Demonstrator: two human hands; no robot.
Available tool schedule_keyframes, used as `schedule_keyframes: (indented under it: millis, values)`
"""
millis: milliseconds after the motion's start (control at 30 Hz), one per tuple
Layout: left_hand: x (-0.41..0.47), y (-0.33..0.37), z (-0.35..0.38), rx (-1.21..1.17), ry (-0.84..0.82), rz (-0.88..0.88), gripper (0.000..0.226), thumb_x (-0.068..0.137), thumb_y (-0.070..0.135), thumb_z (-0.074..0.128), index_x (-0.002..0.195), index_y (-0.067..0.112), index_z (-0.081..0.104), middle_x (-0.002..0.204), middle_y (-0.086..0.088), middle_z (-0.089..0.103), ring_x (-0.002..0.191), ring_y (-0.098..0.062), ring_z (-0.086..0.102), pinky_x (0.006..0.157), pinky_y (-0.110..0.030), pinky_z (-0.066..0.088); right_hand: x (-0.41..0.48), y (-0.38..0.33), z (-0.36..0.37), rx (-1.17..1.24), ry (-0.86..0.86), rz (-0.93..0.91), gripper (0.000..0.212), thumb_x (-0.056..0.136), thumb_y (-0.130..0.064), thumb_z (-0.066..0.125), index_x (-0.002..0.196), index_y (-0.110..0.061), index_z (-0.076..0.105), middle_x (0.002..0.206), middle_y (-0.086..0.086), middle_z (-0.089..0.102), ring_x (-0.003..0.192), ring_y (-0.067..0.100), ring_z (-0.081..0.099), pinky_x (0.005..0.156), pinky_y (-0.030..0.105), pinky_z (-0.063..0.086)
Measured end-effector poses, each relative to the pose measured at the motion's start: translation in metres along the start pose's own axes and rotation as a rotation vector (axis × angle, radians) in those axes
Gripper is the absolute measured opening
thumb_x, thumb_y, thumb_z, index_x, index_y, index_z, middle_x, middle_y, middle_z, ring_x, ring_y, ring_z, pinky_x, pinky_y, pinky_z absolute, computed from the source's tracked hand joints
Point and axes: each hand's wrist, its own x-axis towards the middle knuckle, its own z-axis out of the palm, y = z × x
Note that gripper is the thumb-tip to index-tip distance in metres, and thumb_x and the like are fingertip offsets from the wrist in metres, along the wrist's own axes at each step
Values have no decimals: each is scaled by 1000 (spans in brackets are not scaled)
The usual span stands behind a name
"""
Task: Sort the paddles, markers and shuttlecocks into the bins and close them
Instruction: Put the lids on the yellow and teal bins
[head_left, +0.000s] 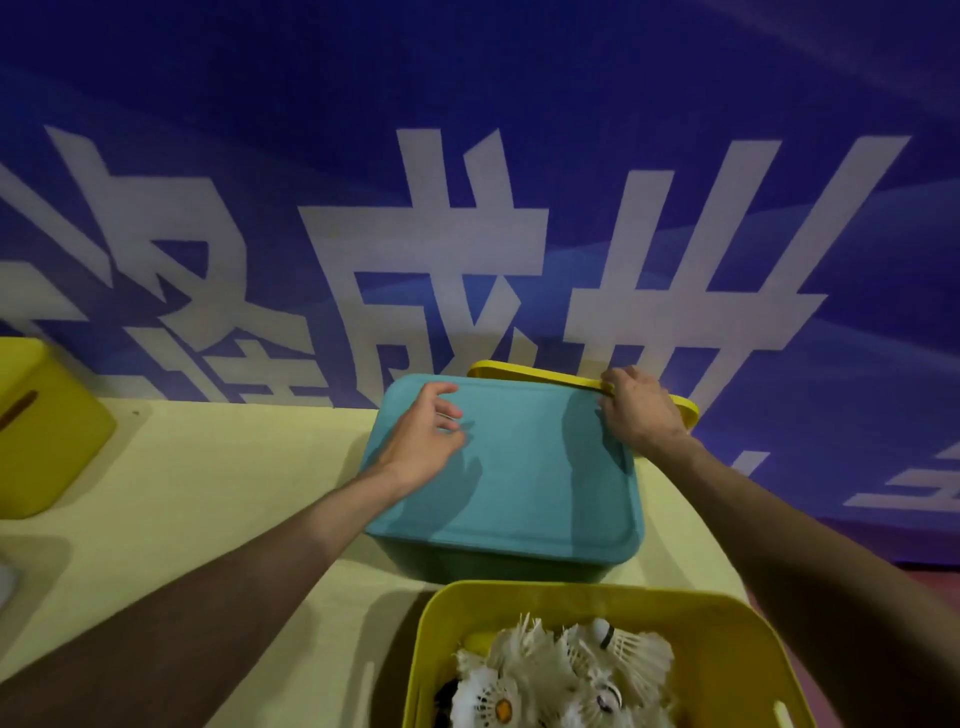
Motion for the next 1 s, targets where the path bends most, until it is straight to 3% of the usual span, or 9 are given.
schedule_keyframes:
  millis: [100, 200, 333, 467, 633, 733, 867, 1000]
  values:
    - [8, 6, 1, -52, -30, -28, 36, 89, 6, 59, 121, 23, 52, 108, 1, 58, 96, -12, 59, 76, -15, 47, 25, 0, 8, -48, -25, -67, 39, 99, -32, 46, 133, -15, 49, 133, 10, 53, 117, 28, 53, 99, 41, 42]
    - [14, 3, 3, -119, -42, -80, 30, 86, 5, 62, 101, 31, 59, 101, 2, 63, 95, -18, 64, 85, -33, 52, 44, -1, 21, -70, -42, -93, 33, 99, -39, 40, 110, -16, 60, 114, 10, 64, 102, 30, 60, 89, 40, 45]
    - [22, 8, 6, -194, -44, -118, 29, 87, 3, 60, 97, 31, 62, 99, 1, 65, 97, -22, 65, 87, -38, 53, 57, -2, 30, -44, -65, -64, 34, 101, -38, 38, 106, -17, 63, 106, 10, 68, 98, 29, 62, 88, 40, 46]
    - [25, 16, 6, -222, -45, -141, 25, 89, 5, 57, 101, 26, 63, 102, -1, 65, 100, -21, 65, 88, -36, 53, 69, -1, 24, -106, 7, -73, 29, 99, -34, 45, 106, -17, 67, 105, 10, 70, 99, 29, 63, 85, 37, 44]
    - [26, 29, 7, -183, -64, -123, 21, 92, 10, 53, 101, 26, 62, 108, -9, 66, 88, -12, 68, 93, -42, 50, 72, 0, 1, -146, 253, -144, 30, 97, -34, 48, 90, -17, 72, 90, 14, 72, 90, 33, 65, 73, 33, 32]
    - [23, 41, 8, -221, -109, -129, 26, 93, 15, 54, 118, 21, 58, 112, -9, 67, 92, -12, 68, 97, -38, 47, 65, -1, -19, -68, 381, -209, 26, 95, -27, 53, 80, -15, 71, 77, 17, 71, 77, 36, 65, 68, 32, 28]
    - [18, 65, 0, -397, -101, -135, 45, 95, 28, 55, 135, 13, 45, 113, -6, 67, 97, -15, 68, 93, -31, 47, 41, -8, -48, 20, 512, -282, 21, 93, -25, 57, 80, -16, 71, 75, 5, 73, 72, 27, 65, 75, 34, 39]
    - [8, 88, -20, -828, -146, -222, 61, 92, 47, 51, 140, 12, 35, 124, -16, 61, 107, -27, 65, 94, -39, 50, 10, -23, -81, 31, 643, -389, 21, 92, -28, 55, 84, -17, 72, 75, 2, 73, 68, 23, 61, 79, 34, 41]
